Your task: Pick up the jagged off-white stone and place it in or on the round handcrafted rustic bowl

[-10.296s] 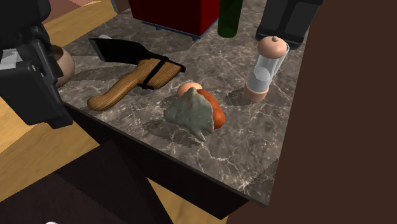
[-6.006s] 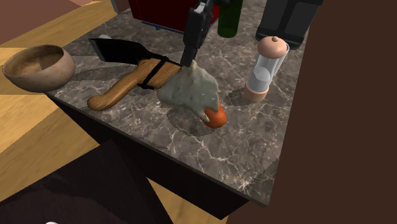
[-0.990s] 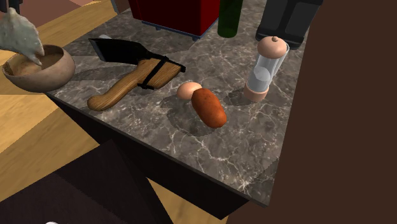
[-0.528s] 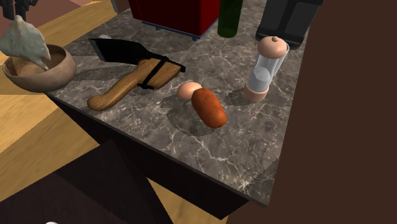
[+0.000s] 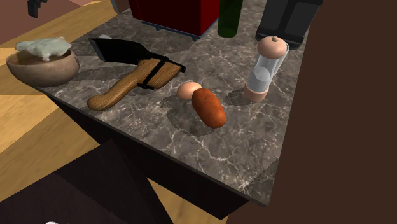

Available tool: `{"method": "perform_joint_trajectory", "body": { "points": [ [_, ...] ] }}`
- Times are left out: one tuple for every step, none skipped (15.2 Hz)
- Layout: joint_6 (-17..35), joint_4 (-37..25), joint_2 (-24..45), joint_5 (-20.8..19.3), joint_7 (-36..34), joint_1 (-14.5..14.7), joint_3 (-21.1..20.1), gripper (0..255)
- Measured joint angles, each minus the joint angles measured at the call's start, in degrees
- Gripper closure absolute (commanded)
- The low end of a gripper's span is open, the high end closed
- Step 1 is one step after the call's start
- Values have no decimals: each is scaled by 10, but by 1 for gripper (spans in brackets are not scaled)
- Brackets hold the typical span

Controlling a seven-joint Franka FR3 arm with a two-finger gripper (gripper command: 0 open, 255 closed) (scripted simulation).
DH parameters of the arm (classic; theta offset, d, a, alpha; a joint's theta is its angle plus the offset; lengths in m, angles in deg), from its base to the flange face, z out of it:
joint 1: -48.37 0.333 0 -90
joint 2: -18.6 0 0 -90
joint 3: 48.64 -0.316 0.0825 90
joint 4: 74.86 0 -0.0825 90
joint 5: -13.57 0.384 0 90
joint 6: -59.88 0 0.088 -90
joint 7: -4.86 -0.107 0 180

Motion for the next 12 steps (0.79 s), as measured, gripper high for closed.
{"method": "perform_joint_trajectory", "body": {
  "points": [
    [0,0,0,0,0,0,0,0],
    [-10,-18,8,-2,-4,2,0,0],
    [-28,-48,20,-5,-10,3,0,0],
    [-47,-79,33,-8,-16,4,0,0],
    [-66,-118,53,-14,-21,7,1,0],
    [-76,-136,61,-16,-25,10,1,0],
    [-81,-145,65,-17,-27,10,1,0],
    [-84,-150,67,-18,-28,11,1,0],
    [-85,-152,68,-18,-28,11,1,0],
    [-86,-153,69,-18,-28,11,1,0],
    [-87,-154,69,-18,-28,11,1,0],
    [-87,-154,69,-18,-28,11,1,0]
  ]
}}
